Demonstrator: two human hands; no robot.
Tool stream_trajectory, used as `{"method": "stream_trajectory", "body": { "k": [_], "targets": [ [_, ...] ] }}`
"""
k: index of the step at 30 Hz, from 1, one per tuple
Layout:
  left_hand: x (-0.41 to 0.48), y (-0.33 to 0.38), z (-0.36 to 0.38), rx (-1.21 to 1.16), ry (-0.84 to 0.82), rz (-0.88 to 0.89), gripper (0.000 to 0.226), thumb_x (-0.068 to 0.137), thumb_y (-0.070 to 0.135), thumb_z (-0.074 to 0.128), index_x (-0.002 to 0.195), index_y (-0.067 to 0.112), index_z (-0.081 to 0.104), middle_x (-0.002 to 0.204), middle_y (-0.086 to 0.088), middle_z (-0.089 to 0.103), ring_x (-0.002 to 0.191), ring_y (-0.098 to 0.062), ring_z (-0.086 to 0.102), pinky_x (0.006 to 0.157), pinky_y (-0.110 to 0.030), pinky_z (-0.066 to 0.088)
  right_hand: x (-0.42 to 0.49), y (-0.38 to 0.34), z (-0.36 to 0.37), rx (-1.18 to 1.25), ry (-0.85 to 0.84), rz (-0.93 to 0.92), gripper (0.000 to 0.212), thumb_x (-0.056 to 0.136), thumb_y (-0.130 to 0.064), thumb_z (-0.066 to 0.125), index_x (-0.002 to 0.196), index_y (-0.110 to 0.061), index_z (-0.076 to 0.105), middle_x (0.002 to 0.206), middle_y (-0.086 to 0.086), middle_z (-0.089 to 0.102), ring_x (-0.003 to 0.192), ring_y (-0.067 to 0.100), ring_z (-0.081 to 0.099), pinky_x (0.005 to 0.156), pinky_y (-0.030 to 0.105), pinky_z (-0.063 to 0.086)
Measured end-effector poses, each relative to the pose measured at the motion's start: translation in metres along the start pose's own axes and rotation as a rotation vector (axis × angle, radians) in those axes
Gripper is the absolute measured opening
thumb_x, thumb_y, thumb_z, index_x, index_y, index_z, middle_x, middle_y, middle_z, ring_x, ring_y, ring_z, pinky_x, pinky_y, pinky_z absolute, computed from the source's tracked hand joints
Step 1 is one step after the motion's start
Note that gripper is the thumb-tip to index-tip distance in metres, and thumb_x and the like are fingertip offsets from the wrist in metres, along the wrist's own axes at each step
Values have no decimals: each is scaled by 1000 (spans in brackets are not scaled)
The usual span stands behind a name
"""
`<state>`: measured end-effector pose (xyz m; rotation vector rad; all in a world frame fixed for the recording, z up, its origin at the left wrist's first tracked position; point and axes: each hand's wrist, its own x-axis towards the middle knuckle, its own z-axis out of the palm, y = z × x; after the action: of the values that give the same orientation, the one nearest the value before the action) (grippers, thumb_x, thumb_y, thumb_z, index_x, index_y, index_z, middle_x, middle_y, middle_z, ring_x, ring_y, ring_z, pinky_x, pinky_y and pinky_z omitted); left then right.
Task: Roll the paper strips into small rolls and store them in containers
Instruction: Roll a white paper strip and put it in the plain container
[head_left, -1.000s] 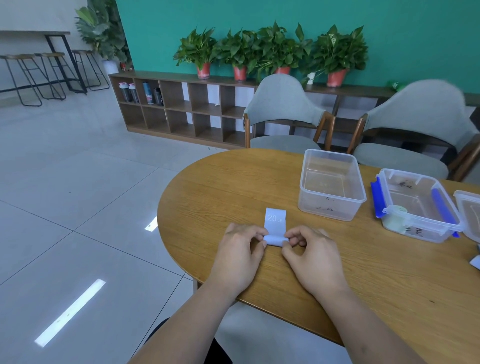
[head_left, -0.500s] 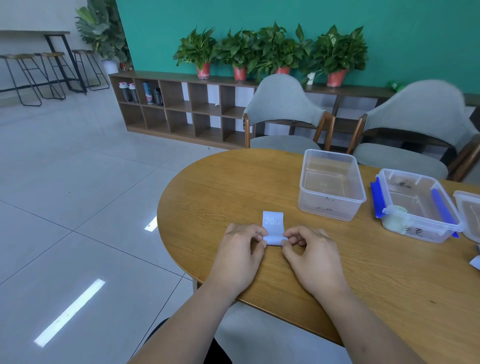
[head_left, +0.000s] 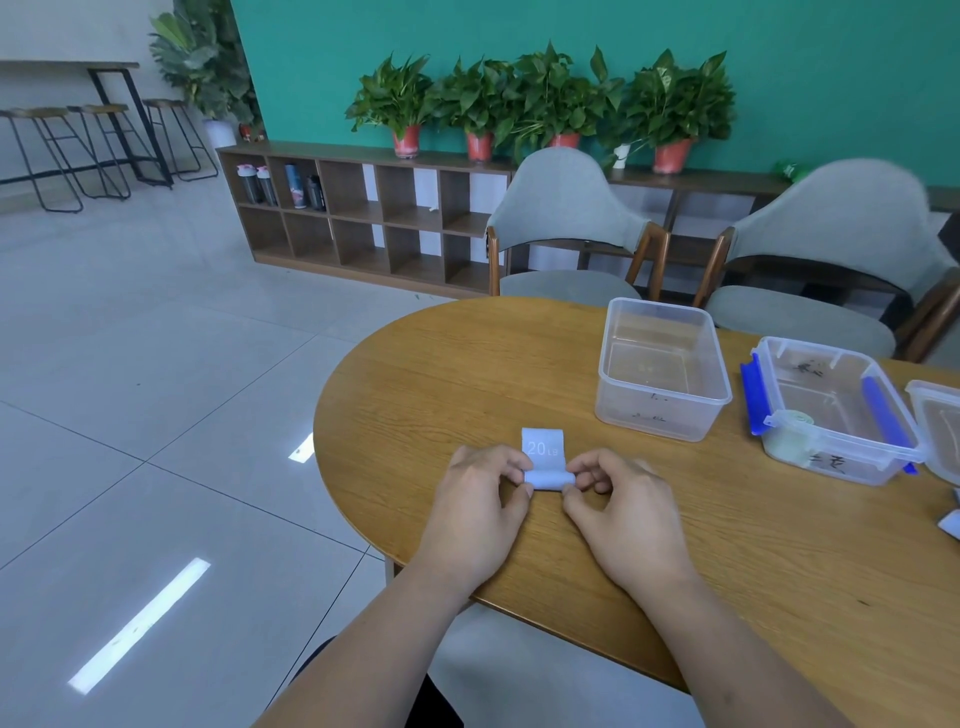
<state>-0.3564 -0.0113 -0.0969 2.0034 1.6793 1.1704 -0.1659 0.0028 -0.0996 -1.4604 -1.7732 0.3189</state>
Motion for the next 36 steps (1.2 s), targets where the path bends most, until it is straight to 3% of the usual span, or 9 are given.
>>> {"method": "stream_trajectory", "body": {
  "k": [8,14,17,22,31,36],
  "targets": [
    [0,-1,1,48,5,38,32,93,23,75,124,28,72,102,22,68,105,-1,48,90,-6,37,0,2,3,-65,2,-38,28,81,-28,81,106,-38,73,85,-24,63,90,4,56,82,41,55],
    [0,0,-1,-17,18,5,27,93,22,75,117,34,70,92,22,67,106,0,51,87,-4,37,0,2,2,4,3,-8,25,83,-26,78,103,-38,69,78,-23,65,88,1,57,85,39,54],
    [0,0,0,-16,14,7,22,94,23,74,112,35,71,91,23,68,107,0,51,87,-8,40,1,2,3,-16,-4,-22,20,83,-27,76,98,-39,69,78,-23,63,89,2,56,84,42,54],
    [1,-2,2,33,8,35,31,92,24,75,122,29,72,100,22,68,107,-2,50,94,-21,48,1,5,4,-68,-7,-51,26,83,-29,79,106,-39,73,86,-26,61,91,5,54,84,42,54],
    [0,-1,0,-19,15,-4,22,94,27,73,113,36,68,90,22,67,107,0,51,89,-17,46,1,4,3,-5,-11,-35,21,85,-28,76,101,-39,68,83,-24,63,91,1,55,84,42,53],
    [1,-2,2,37,13,34,27,93,29,74,119,33,70,102,23,66,107,-2,49,92,-22,48,1,5,4,-56,-15,-50,25,84,-31,77,106,-40,71,87,-26,61,91,3,54,84,41,53]
  ]
}}
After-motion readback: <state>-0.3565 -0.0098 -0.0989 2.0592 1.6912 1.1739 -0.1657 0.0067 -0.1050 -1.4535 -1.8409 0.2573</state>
